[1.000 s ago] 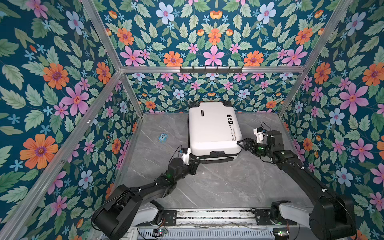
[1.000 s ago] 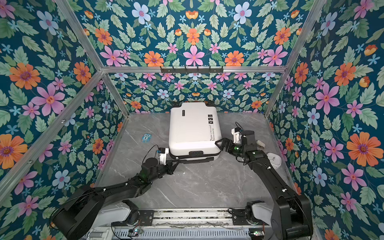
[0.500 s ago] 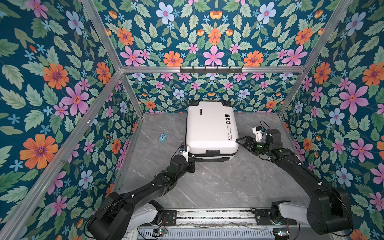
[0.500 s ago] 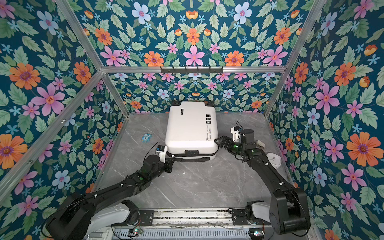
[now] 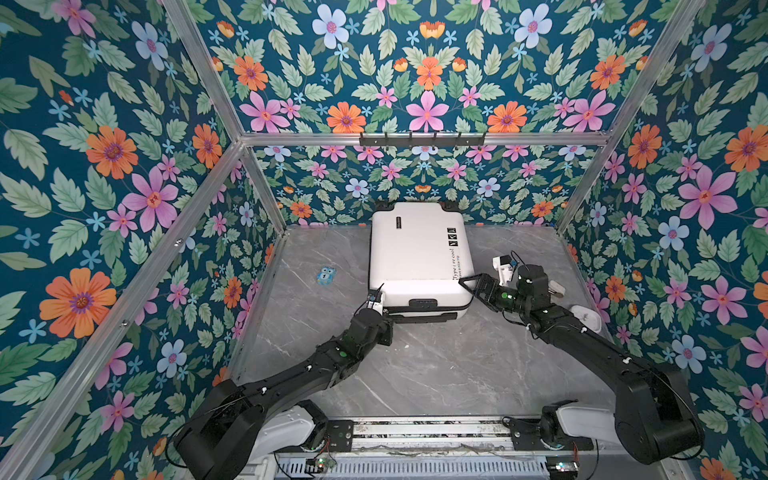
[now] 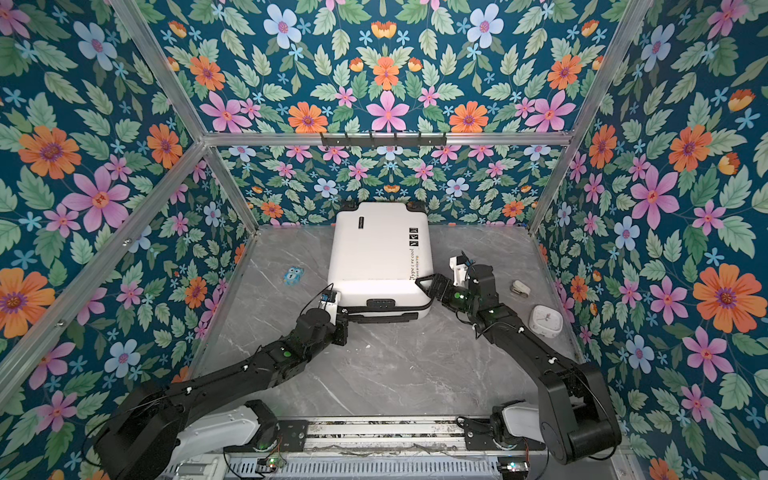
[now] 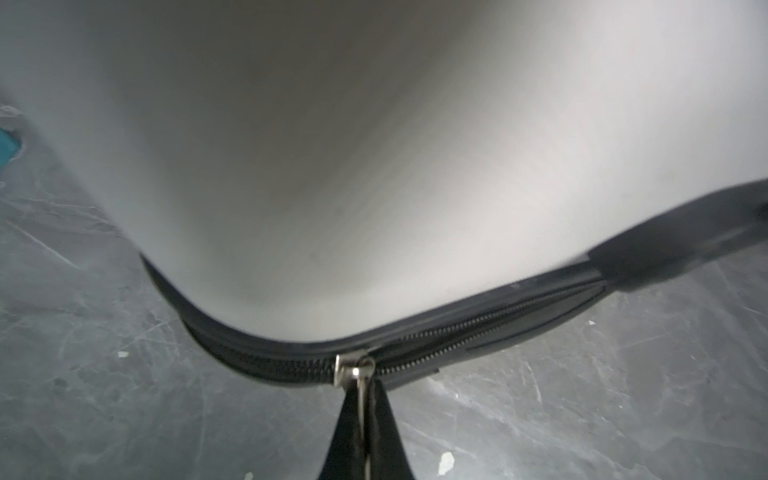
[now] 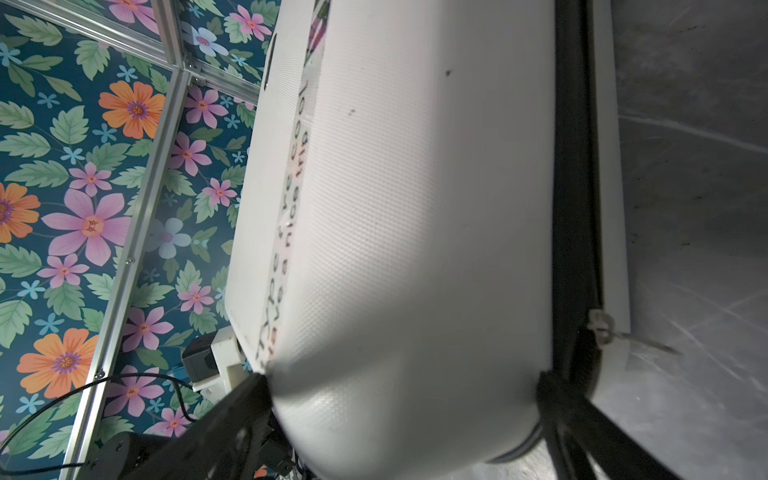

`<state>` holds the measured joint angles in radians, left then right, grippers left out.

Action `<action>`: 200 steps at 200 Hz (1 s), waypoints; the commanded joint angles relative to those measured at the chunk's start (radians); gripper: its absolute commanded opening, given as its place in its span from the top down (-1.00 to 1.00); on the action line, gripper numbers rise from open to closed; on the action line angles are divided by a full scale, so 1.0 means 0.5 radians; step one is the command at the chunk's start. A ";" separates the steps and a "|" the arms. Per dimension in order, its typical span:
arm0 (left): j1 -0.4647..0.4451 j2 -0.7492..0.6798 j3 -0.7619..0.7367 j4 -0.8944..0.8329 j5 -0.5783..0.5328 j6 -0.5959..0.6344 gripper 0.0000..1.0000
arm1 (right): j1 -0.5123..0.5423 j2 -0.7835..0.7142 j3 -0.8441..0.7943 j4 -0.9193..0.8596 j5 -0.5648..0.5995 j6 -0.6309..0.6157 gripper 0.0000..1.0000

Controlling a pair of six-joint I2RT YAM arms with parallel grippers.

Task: Pack the luggage

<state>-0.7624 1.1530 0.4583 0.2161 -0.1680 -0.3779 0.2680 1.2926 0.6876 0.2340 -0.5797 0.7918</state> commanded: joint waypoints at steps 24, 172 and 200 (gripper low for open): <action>-0.019 0.101 0.037 0.255 0.098 0.084 1.00 | 0.038 -0.161 -0.219 -0.145 0.214 0.218 -0.66; -0.021 0.158 -0.005 0.298 0.152 0.026 1.00 | -0.527 -0.093 -0.201 -0.204 0.058 0.223 -0.16; -0.021 0.146 -0.010 0.287 0.135 0.024 1.00 | -0.526 0.081 0.055 -0.491 0.143 -0.103 -0.03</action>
<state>-0.7731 1.2301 0.4538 0.3420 -0.1040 -0.3683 0.0051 1.2827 0.6353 0.0780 -0.5201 0.8871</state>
